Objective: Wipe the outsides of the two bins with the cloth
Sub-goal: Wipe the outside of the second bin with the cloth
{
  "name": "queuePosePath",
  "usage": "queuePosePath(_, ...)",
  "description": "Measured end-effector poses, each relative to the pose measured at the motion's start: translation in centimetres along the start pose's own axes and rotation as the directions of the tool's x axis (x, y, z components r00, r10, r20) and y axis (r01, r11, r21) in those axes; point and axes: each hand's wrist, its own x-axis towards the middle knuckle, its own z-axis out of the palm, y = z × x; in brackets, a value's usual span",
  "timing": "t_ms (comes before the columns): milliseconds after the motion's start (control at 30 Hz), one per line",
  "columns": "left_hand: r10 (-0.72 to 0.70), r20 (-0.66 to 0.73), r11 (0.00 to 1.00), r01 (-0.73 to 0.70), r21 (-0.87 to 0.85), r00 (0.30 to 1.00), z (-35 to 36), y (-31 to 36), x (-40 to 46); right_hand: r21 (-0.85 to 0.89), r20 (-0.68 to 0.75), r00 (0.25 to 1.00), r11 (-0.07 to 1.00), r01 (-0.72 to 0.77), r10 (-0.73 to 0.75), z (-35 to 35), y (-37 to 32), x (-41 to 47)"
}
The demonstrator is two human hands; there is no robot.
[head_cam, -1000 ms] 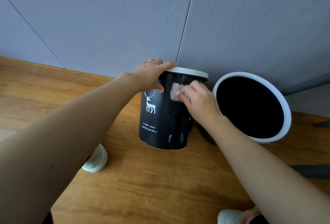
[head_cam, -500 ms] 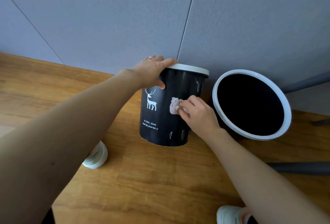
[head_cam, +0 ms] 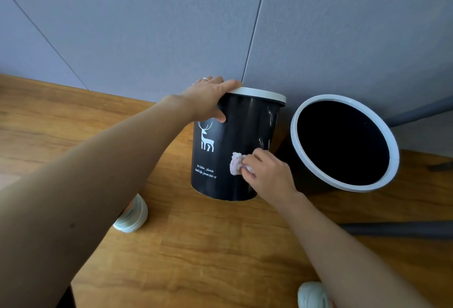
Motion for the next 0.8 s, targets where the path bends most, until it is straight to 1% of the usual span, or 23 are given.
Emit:
queuePosePath(100, -0.002, -0.005, 1.0, 0.002, -0.006, 1.0, -0.1, 0.0, 0.0, 0.032, 0.044, 0.999, 0.999, 0.004, -0.005, 0.5, -0.8, -1.1)
queuePosePath(200, 0.001, -0.002, 1.0, -0.001, -0.008, 1.0, -0.1, -0.1, 0.0, 0.054, 0.154, 0.987, 0.997, 0.047, -0.054, 1.5, -2.1, -3.8)
queuePosePath(267, 0.001, -0.001, 1.0, -0.001, -0.01, 1.0, -0.1, -0.2, 0.0, 0.053, 0.182, 0.98, 0.996, 0.074, -0.083, 1.6, -2.4, -4.2)
queuePosePath(300, -0.002, 0.0, 1.0, 0.002, -0.014, 1.0, -0.1, -0.2, -0.1, 0.036, 0.188, 0.975, 0.993, 0.112, -0.117, 1.5, -2.3, -3.6)
queuePosePath(333, -0.006, 0.002, 1.0, 0.006, -0.022, 1.0, -0.2, -0.3, -0.1, 0.005, 0.184, 0.971, 0.988, 0.154, -0.153, 1.2, -2.0, -2.7)
queuePosePath(367, -0.009, 0.005, 1.0, 0.009, -0.027, 1.0, -0.2, -0.3, -0.1, -0.022, 0.158, 0.975, 0.986, 0.165, -0.159, 0.8, -1.6, -1.6)
queuePosePath(467, -0.01, -0.001, 1.0, 0.01, -0.015, 1.0, -0.2, -0.1, -0.1, -0.013, 0.015, 0.999, 0.999, 0.036, -0.036, -0.3, -0.4, 1.5)
queuePosePath(533, -0.01, 0.004, 1.0, 0.01, -0.022, 1.0, -0.2, 0.0, 0.0, 0.007, -0.02, 1.0, 1.0, 0.002, -0.002, -0.5, -0.2, 1.8)
queuePosePath(567, -0.008, 0.005, 1.0, 0.008, -0.025, 1.0, -0.2, 0.0, 0.0, 0.016, -0.012, 1.0, 1.0, 0.002, -0.001, -0.3, -0.1, 1.4)
queuePosePath(600, -0.007, 0.007, 1.0, 0.007, -0.025, 1.0, -0.2, 0.0, 0.0, 0.026, 0.015, 1.0, 1.0, 0.013, -0.013, 0.0, -0.3, 0.7)
queuePosePath(667, -0.01, 0.013, 0.999, 0.01, -0.031, 1.0, -0.2, 0.0, 0.0, 0.046, 0.121, 0.992, 0.998, 0.041, -0.046, 0.7, -0.8, -1.4)
queuePosePath(733, -0.012, 0.012, 0.999, 0.013, -0.043, 1.0, -0.3, -0.1, 0.0, 0.06, 0.255, 0.966, 0.998, 0.037, -0.051, 1.4, -1.4, -3.7)
queuePosePath(800, -0.012, 0.01, 0.999, 0.012, -0.05, 1.0, -0.3, -0.1, -0.1, 0.079, 0.331, 0.942, 0.996, 0.037, -0.061, 1.7, -1.9, -5.1)
